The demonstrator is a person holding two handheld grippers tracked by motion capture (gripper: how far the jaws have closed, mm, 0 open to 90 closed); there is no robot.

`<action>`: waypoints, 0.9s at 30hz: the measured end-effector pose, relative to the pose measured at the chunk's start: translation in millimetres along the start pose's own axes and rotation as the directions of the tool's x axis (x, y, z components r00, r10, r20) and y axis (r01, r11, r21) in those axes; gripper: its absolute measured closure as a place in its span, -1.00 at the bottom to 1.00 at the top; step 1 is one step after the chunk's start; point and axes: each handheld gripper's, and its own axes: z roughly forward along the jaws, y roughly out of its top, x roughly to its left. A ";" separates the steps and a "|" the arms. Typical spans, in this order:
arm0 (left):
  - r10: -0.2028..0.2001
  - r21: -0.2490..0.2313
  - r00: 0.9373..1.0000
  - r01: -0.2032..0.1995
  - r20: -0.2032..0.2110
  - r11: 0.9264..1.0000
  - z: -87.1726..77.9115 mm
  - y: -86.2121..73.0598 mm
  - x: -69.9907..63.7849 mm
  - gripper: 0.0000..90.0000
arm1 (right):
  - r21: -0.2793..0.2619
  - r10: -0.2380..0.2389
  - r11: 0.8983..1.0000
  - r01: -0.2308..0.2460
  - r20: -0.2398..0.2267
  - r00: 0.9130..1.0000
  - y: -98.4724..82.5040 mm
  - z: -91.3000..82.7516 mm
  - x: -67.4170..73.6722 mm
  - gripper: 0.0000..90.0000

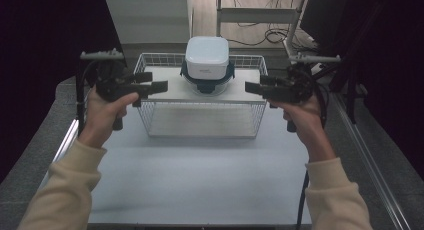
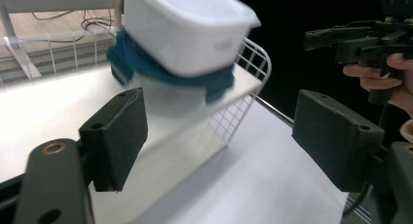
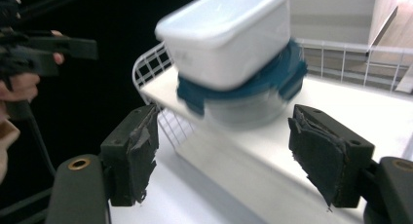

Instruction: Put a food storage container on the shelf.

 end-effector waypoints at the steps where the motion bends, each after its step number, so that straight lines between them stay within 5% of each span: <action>1: 0.005 -0.003 1.000 -0.005 -0.007 1.000 -4.0 -8.8 -2.4 -0.56 | -0.001 -0.010 1.000 0.010 0.003 1.000 -5.7 -2.2 2.2 -0.43; 7: 0.065 0.018 0.994 -0.064 -0.084 0.998 -15.3 -69.7 -14.7 -0.58 | 0.007 -0.059 0.998 0.059 0.029 0.998 -56.5 -22.0 13.0 -0.48; 11: 0.024 0.039 0.997 -0.021 -0.078 0.999 -12.8 -115.3 -12.2 -0.58 | 0.017 -0.049 0.999 0.049 0.031 0.998 -96.2 -30.2 14.0 -0.50; 16: -0.039 0.081 0.994 0.047 -0.104 0.996 -7.2 -161.1 -5.1 -0.58 | 0.095 -0.060 0.994 0.052 0.075 0.995 -148.9 -27.8 15.2 -0.52; 21: -0.092 0.123 0.988 0.108 -0.124 0.987 -1.6 -190.0 2.3 -0.58 | 0.165 -0.046 0.986 0.031 0.084 0.995 -185.7 -19.2 13.6 -0.52; 27: -0.071 0.167 0.986 0.097 -0.151 0.981 7.3 -202.5 2.5 -0.59 | 0.206 -0.056 0.978 0.034 0.099 0.994 -199.3 -10.7 10.5 -0.52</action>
